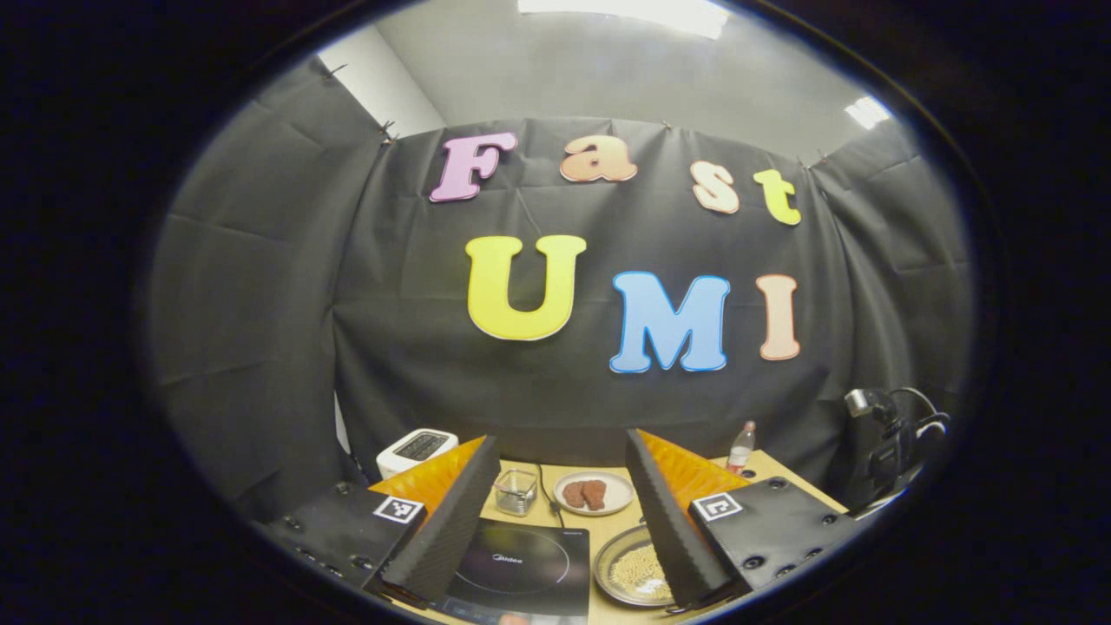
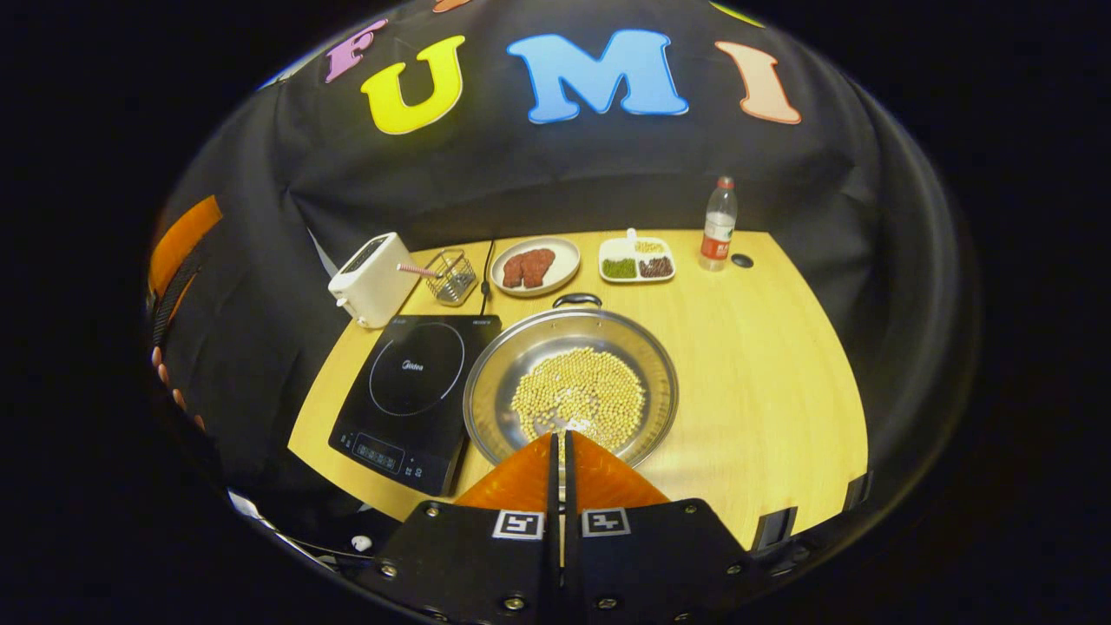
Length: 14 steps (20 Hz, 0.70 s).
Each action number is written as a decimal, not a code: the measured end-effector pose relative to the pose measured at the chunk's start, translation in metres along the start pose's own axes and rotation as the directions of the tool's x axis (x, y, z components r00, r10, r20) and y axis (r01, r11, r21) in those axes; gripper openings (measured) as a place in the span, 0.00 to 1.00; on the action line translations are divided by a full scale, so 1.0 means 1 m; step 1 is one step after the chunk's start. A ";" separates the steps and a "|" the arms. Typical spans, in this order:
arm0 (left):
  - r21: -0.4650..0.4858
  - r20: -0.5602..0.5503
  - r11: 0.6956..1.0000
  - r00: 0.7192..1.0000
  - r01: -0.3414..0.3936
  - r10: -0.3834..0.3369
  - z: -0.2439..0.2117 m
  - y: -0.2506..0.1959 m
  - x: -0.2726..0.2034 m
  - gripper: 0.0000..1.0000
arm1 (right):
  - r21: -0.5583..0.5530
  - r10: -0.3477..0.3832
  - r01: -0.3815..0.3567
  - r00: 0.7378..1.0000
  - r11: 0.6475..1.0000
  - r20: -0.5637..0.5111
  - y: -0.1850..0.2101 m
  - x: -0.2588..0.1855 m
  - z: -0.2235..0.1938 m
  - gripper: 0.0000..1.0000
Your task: First push the handle of the pot to place it horizontally, then grasp the pot with both hands and set it on the induction cooktop.
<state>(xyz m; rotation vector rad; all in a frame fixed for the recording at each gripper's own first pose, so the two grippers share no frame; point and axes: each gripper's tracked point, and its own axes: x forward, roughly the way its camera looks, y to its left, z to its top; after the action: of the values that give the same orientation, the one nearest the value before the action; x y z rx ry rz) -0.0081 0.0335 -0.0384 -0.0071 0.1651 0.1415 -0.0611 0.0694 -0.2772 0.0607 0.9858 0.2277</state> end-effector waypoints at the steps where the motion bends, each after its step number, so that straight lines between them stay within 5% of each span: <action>1: 0.003 -0.003 1.000 1.000 -0.009 0.009 -0.005 0.010 -0.004 0.99 | 0.006 0.017 -0.017 0.999 1.000 -0.033 0.004 0.006 -0.006 0.02; 6: -0.003 -0.032 0.999 0.998 -0.046 0.045 -0.017 0.020 0.001 0.97 | 0.020 0.082 -0.080 0.986 0.997 -0.142 0.025 0.031 -0.035 0.02; 14: 0.014 -0.050 0.996 0.995 -0.090 0.090 -0.022 0.040 -0.001 0.99 | -0.013 0.089 -0.096 0.960 0.995 -0.266 0.043 0.065 -0.071 0.02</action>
<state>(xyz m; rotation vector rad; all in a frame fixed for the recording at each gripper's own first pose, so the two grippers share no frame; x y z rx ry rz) -0.0180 0.0726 -0.0600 0.0086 0.2169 0.2303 -0.0925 0.1215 -0.3630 0.0534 1.2488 0.3414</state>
